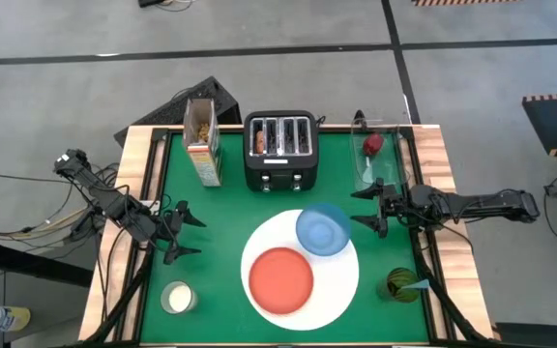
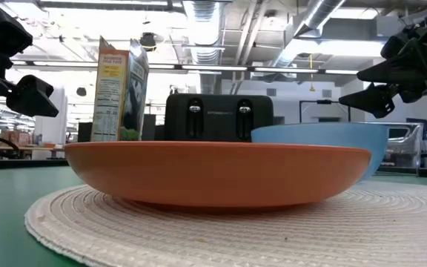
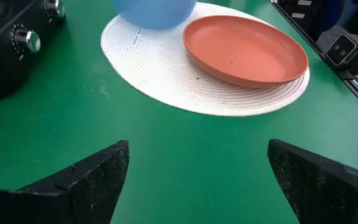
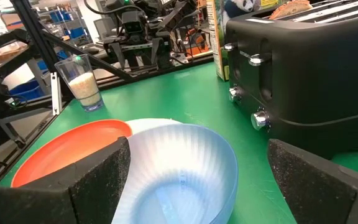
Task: Arrange a breakfast setting
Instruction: Pour the cereal into the blue bowl
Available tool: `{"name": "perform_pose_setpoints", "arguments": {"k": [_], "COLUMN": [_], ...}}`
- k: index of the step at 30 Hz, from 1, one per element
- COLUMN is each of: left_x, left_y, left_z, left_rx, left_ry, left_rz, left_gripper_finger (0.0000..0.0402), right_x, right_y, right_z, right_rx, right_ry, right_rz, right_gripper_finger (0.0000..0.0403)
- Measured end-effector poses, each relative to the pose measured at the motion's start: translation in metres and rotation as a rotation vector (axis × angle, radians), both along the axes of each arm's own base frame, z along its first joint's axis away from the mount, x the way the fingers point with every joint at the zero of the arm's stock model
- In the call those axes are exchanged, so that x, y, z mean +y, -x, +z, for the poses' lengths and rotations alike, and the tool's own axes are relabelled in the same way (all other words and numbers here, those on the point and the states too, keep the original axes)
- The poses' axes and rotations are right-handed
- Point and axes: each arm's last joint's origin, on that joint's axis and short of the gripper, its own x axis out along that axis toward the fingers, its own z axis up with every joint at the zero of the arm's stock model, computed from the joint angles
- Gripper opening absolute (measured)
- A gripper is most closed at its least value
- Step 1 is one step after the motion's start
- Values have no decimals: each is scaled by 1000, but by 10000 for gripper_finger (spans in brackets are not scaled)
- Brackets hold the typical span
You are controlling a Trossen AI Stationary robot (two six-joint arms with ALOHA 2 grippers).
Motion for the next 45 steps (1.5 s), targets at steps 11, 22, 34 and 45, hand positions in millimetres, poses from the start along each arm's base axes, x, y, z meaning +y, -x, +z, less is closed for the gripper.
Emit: {"name": "perform_pose_setpoints", "arguments": {"k": [11, 22, 34, 45], "left_x": [2, 3, 2, 1], "left_y": [0, -1, -1, -3], "left_z": [0, 1, 2, 7], "left_rx": [-13, -18, -19, -73], "left_ry": [10, 77, 122, 281], "left_rz": [70, 137, 135, 235], "left_gripper_finger": [369, 369, 372, 374], "right_x": [0, 0, 0, 0], "right_y": [0, 0, 0, 0], "right_z": [0, 0, 0, 0], "right_rx": [0, 0, -1, 0], "right_ry": [0, 0, 0, 0], "right_rz": [0, 0, 0, 0], "right_gripper_finger": [396, 396, 396, 396]}}
